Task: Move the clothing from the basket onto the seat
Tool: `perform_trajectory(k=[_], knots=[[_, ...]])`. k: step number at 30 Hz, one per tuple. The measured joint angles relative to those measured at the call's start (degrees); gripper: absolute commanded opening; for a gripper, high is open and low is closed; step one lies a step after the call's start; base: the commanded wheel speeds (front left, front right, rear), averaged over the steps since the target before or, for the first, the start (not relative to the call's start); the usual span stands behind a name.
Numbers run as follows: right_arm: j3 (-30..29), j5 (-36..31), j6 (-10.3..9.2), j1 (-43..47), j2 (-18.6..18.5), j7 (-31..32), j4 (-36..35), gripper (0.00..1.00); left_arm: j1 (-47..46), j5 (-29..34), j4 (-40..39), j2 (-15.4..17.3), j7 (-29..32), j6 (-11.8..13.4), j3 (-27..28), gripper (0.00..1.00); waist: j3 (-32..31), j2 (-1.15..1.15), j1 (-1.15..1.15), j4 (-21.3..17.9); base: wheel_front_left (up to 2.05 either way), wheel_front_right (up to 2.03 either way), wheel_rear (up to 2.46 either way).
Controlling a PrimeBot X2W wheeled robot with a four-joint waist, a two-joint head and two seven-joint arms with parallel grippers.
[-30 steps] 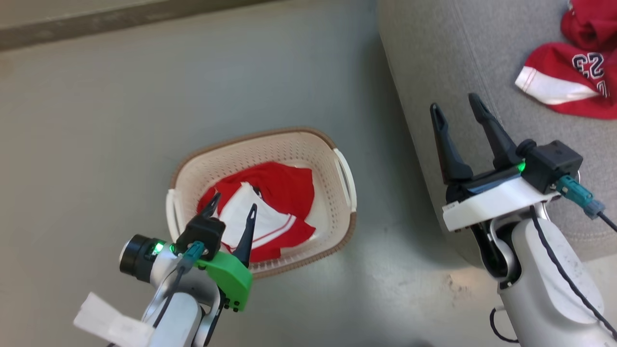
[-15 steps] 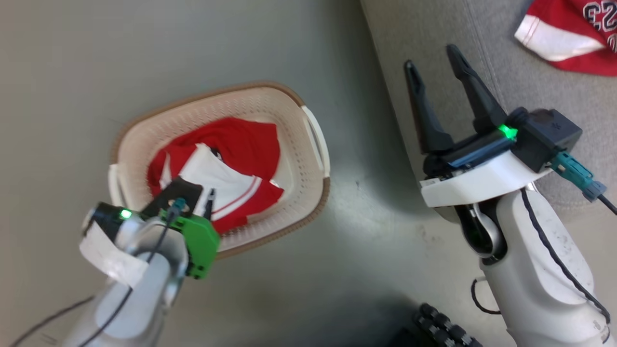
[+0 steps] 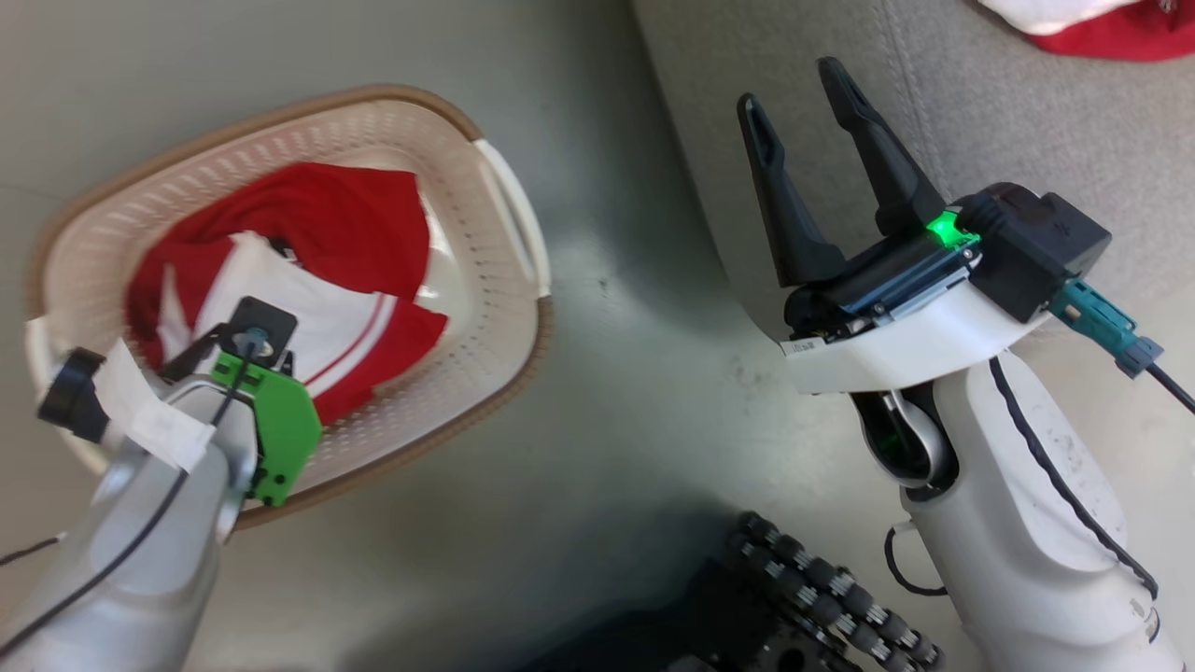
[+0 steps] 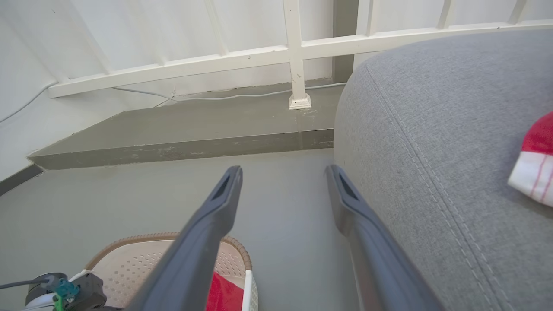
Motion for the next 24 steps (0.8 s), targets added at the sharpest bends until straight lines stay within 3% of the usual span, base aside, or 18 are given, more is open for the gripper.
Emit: perform_trajectory(k=[10, 22, 23, 24], knots=[[1.0, 1.5, -0.03, -1.0, 0.5, -0.6, 1.6, 1.0, -2.8, 1.1, 5.2, 0.9, 2.3, -1.0, 0.2, 1.0, 4.5, 0.0, 0.0, -4.8, 0.0, 0.0, 0.0], [1.8, 4.4, -1.04, -1.9, 0.8, -0.6, 1.6, 1.0, -5.6, 2.8, 10.7, 1.9, 6.0, -1.9, -1.3, 1.0, 6.1, 0.0, 0.0, -6.0, 0.0, 0.0, 0.0], [1.8, 4.4, -1.09, -2.1, 0.8, -0.6, 1.3, 1.0, -5.9, 2.8, 11.0, 1.8, 6.4, -1.9, -1.6, 0.42, 6.1, 0.0, 0.0, -6.0, 0.0, 0.0, 0.0], [1.8, 4.4, -1.1, -2.2, 0.8, -0.6, 1.1, 1.0, -6.1, 2.8, 11.1, 1.7, 6.5, -1.9, -1.9, 0.0, 6.2, 0.0, 0.0, -6.0, 0.0, 0.0, 0.0]])
